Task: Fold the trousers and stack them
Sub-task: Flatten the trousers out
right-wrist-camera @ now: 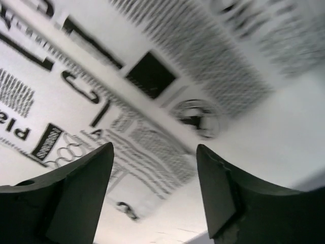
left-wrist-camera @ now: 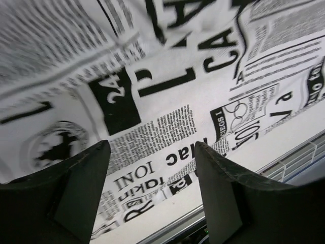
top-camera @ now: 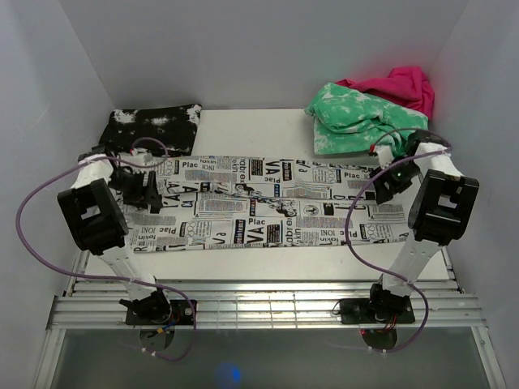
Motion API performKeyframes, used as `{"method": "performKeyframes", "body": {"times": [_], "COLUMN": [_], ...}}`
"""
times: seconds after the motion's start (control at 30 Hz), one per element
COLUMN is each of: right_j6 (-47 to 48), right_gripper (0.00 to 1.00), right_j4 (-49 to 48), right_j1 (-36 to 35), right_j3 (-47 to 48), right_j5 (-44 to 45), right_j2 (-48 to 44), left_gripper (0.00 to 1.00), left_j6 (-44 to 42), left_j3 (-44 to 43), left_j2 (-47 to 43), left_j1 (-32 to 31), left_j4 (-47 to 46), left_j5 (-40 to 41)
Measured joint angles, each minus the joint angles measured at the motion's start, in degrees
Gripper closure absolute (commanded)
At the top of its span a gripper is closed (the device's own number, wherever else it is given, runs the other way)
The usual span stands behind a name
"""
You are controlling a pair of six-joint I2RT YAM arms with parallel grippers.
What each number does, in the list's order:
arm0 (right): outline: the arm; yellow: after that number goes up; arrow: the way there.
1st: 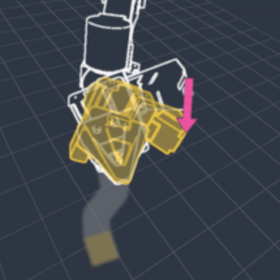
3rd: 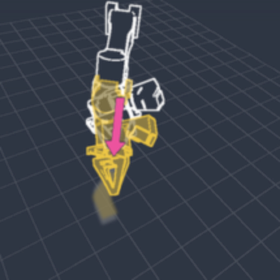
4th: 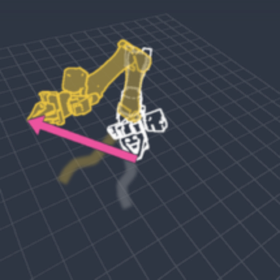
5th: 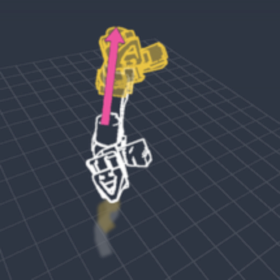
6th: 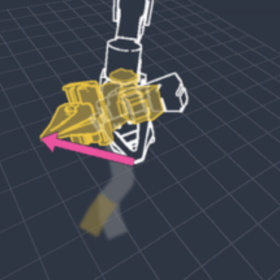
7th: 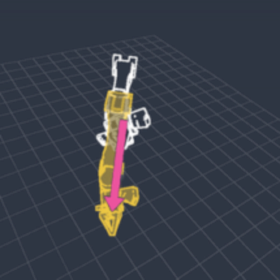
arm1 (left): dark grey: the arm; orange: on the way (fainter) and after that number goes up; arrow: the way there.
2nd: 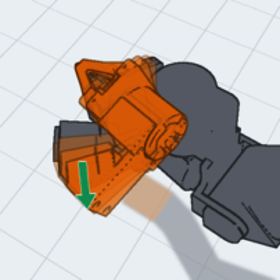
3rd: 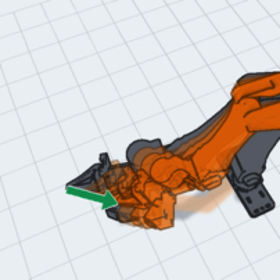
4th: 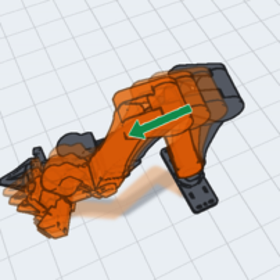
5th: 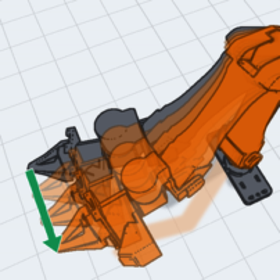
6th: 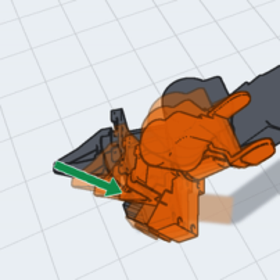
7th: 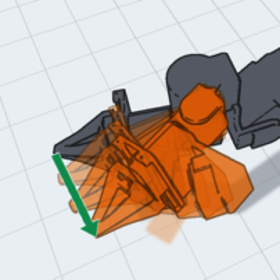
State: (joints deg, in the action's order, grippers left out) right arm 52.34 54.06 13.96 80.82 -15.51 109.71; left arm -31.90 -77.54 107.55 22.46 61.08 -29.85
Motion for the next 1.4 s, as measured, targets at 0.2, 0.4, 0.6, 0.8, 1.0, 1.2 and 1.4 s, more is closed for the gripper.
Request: {"method": "performKeyframes", "body": {"times": [0.2,0.4,0.6,0.8,1.0,1.2,1.4], "right_j6": [3.63,2.05,-2.25,-13.66,-26.77,-35.50,-43.28], "right_gripper": [0.24,0.43,0.57,0.48,0.45,0.47,0.44], "right_j4": [2.60,1.88,-0.59,-13.35,-28.39,-42.84,-49.48], "right_j1": [3.04,2.80,3.41,7.15,10.29,9.60,9.66], "right_j3": [23.47,37.99,33.20,5.51,-11.47,-11.61,-11.80], "right_j5": [-5.35,-9.03,-12.55,-18.36,-20.52,-16.72,-12.00], "right_j2": [2.10,11.17,17.05,2.93,-14.53,-7.54,1.68], "left_gripper": [0.17,0.21,0.21,0.22,0.22,0.22,0.22], "left_j6": [-2.60,-0.59,3.56,5.86,6.47,7.91,8.26], "left_j3": [-28.50,-44.63,-42.38,-36.17,-30.36,-34.64,-39.58], "left_j2": [1.66,10.60,18.91,18.51,17.05,17.99,19.69], "left_j1": [4.52,5.01,4.66,4.66,4.74,5.64,6.71], "left_j4": [2.86,0.31,-2.82,-6.54,-8.68,-9.09,-9.25], "left_j5": [-6.54,-9.27,-9.31,-9.86,-9.29,-8.41,-8.00]}}
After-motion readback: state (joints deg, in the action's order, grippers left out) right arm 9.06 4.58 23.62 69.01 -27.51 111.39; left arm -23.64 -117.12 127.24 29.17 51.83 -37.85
